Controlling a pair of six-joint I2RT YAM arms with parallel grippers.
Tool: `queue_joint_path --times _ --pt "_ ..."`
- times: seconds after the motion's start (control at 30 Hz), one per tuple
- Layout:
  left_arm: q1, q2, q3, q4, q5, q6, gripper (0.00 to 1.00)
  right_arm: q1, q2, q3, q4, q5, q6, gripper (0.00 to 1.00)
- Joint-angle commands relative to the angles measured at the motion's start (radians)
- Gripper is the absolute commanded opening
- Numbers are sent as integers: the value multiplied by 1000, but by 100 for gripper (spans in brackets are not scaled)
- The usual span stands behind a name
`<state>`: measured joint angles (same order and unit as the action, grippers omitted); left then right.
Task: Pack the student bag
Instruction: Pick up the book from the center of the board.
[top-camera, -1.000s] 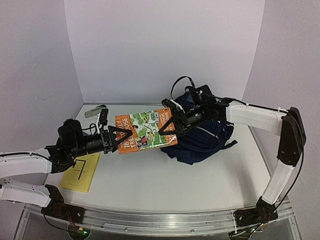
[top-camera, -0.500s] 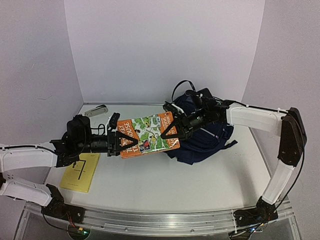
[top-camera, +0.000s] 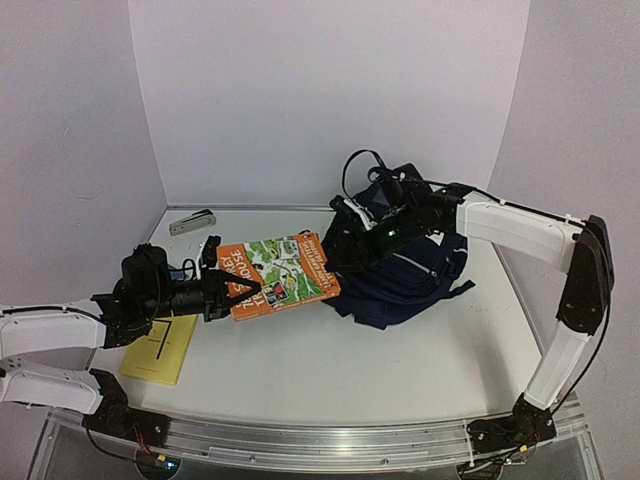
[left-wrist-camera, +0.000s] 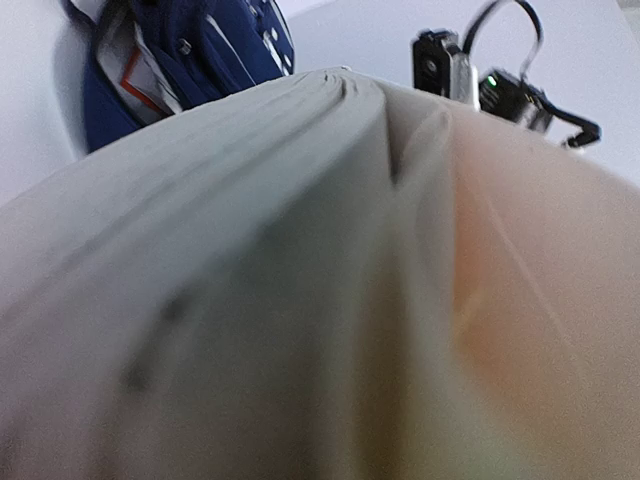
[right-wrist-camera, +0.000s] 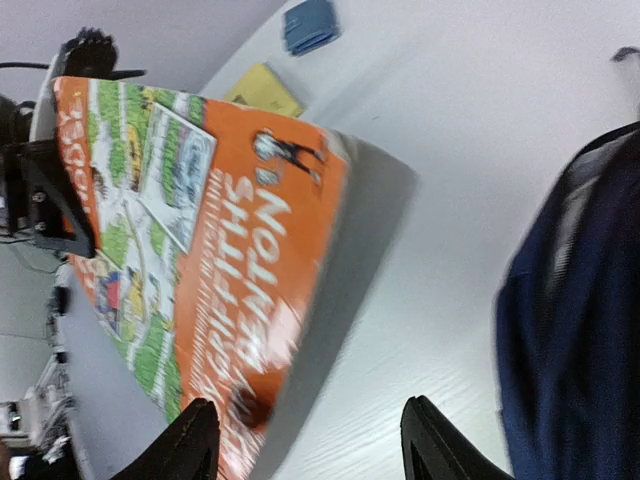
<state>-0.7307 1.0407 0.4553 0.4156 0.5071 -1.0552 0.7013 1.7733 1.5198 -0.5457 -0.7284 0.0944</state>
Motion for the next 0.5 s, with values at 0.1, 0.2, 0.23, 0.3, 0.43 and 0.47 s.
queue_joint_path --times 0.1,0.2,0.23,0.3,0.43,0.47 --pt "16 -115 -44 97 -191 -62 0 33 22 65 -170 463 -277 59" --pt "18 -132 -61 85 -224 -67 0 80 75 86 -230 549 -306 58" --pt "18 -138 -71 92 -232 -73 0 86 84 85 -231 570 -310 58" --pt "18 -159 -86 95 -250 -81 0 93 108 85 -229 626 -312 58" --pt "19 -185 -101 86 -272 -84 0 97 158 118 -229 707 -307 57" --pt "18 -185 -99 82 -271 -82 0 99 172 128 -229 721 -306 57"
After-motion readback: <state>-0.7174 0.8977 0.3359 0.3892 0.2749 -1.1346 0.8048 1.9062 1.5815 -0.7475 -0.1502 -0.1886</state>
